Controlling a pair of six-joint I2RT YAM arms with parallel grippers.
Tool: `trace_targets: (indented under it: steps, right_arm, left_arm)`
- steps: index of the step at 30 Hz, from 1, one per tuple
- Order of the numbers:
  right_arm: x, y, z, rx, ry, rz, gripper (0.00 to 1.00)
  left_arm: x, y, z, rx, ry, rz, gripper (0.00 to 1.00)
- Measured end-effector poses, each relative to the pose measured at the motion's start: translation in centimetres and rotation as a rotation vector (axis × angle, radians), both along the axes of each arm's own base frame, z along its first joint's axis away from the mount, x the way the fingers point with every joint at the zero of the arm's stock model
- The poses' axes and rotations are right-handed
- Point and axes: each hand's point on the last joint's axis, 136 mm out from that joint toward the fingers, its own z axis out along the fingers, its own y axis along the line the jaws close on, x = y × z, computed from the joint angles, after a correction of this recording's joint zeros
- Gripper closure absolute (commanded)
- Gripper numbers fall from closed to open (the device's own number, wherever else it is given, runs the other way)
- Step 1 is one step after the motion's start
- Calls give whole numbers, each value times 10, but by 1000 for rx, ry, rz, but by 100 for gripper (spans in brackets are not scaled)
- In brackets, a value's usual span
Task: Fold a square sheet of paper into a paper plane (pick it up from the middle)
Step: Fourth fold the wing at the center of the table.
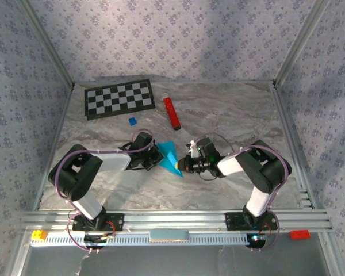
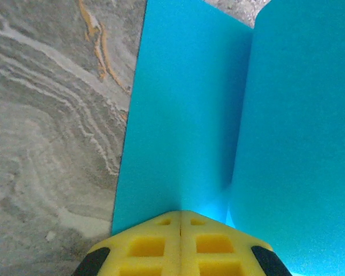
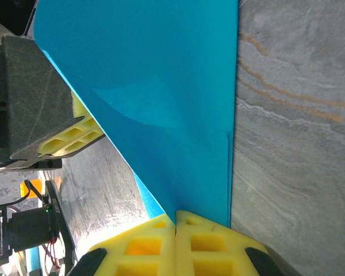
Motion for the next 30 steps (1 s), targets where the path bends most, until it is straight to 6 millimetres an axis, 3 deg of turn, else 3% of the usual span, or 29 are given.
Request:
trace_targets:
  steps: [26, 30]
  right_arm:
    - [2, 1, -1, 43, 51, -35, 100]
    - [2, 1, -1, 44, 52, -35, 100]
  left_arm:
    - [-2, 7, -1, 26, -8, 24, 100]
    - [-2, 7, -1, 27, -10, 24, 96]
